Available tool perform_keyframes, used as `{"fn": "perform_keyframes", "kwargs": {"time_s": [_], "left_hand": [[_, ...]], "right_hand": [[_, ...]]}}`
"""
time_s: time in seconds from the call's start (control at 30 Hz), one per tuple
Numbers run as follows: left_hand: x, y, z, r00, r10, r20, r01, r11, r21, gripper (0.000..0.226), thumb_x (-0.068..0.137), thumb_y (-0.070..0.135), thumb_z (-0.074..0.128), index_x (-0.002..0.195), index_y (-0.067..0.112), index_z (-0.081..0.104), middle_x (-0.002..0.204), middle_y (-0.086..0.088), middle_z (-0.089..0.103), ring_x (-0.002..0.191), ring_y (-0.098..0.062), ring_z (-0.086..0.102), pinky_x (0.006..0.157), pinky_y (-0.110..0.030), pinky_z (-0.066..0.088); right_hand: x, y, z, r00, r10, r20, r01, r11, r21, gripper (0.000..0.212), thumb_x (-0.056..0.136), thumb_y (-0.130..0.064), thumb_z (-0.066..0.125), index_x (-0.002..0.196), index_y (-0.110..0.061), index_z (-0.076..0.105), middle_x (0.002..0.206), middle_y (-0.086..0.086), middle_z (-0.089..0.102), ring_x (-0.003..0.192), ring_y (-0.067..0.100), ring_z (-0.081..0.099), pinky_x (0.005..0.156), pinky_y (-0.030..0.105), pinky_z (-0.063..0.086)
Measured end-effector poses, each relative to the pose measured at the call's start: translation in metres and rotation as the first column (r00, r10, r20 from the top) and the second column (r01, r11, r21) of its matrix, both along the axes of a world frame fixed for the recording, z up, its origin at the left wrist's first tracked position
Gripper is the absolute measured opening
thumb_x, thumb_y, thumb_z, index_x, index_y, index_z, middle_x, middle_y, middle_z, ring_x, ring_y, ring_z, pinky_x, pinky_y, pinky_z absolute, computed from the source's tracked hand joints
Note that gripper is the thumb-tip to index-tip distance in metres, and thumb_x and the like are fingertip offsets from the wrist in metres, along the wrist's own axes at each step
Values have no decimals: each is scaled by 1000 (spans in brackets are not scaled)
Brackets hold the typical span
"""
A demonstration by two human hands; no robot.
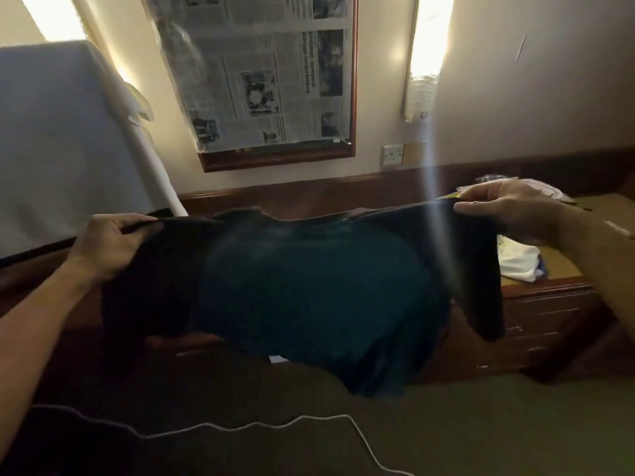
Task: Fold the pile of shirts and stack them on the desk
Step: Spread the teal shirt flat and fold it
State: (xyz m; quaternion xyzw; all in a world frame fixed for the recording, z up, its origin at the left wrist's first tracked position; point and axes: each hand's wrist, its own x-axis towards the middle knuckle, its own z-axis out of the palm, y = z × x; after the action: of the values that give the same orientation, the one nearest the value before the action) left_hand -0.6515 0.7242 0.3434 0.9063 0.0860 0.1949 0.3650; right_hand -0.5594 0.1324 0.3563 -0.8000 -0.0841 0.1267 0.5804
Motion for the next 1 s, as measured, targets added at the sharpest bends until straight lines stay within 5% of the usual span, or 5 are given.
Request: {"fn": "perform_keyframes", "kwargs": {"time_s": [0.17,0.3,0.43,0.83,1.0], "left_hand": [[-17,5,-16,994,-48,-101,47,999,-11,37,92,25,71,82,61,72,90,17,75,95,-18,70,96,-47,54],[-19,8,-26,1000,3,-9,-3,997,72,35,91,25,74,72,55,71,94,16,70,92,-13,66,87,-32,49],[-5,7,-46,999,54,5,-54,985,166,10,90,19,75,98,26,77,105,-6,75,97,-17,62,88,-32,45],[116,9,-141,972,230,-51,-214,952,221,15,90,17,76,100,7,79,100,-14,77,98,-32,70,87,-38,49],[175,18,-167,956,279,-85,-260,948,184,13,91,16,74,98,8,79,99,-12,77,98,-30,70,86,-35,46]], "right_hand": [[-21,25,-8,995,-36,93,45,994,-96,50,70,-36,87,104,-2,73,103,25,70,87,27,67,78,36,57],[-14,26,-28,926,-169,337,254,940,-227,17,87,-17,78,99,-5,76,94,13,73,84,22,64,78,33,52],[10,22,-54,858,-140,495,389,806,-446,15,89,-27,77,96,-14,79,87,2,72,82,18,62,72,27,41],[157,45,-161,900,-226,372,385,811,-440,8,88,-28,78,87,-20,76,79,5,72,80,28,67,76,43,55],[232,63,-181,914,-198,354,352,822,-449,10,90,-24,76,91,-15,77,76,2,69,73,21,63,67,35,51]]}}
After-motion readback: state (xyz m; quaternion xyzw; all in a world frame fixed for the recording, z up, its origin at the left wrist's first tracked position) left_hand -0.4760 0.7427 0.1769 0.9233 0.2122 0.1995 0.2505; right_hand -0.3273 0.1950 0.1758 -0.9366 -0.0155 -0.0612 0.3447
